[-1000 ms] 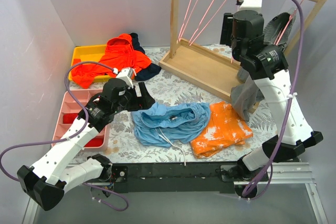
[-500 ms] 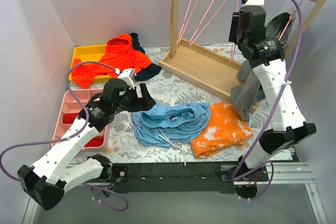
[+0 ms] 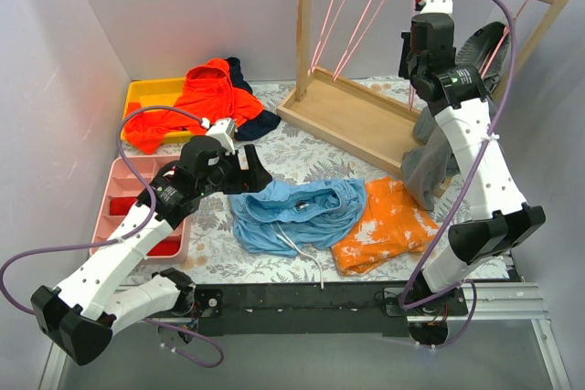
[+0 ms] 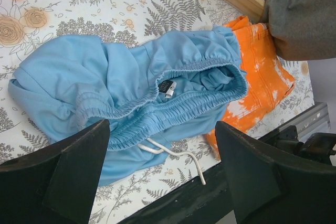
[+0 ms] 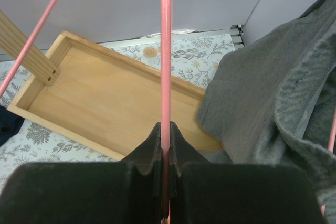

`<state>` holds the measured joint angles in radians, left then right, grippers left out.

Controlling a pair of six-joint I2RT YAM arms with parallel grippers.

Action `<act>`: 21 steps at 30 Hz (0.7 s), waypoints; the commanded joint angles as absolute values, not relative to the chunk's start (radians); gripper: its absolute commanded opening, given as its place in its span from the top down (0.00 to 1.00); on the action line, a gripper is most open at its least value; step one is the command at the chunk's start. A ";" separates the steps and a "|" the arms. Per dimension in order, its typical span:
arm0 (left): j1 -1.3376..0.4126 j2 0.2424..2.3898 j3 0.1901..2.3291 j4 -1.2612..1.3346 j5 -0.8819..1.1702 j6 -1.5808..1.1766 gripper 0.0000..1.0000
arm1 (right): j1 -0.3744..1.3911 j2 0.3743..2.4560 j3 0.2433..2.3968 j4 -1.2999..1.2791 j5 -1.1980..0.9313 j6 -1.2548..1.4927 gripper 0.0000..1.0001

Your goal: Place the shorts on the hanger

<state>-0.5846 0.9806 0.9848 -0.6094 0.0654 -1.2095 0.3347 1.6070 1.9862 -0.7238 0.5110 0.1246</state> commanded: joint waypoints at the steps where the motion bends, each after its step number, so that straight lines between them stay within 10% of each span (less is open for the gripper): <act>1: -0.581 0.979 1.011 -0.591 0.084 -1.195 0.19 | 0.333 1.546 2.029 -0.678 0.541 0.104 0.99; 21: -0.581 0.979 0.966 -0.554 0.103 -1.218 0.12 | 0.334 1.309 1.934 -0.727 0.474 0.144 0.99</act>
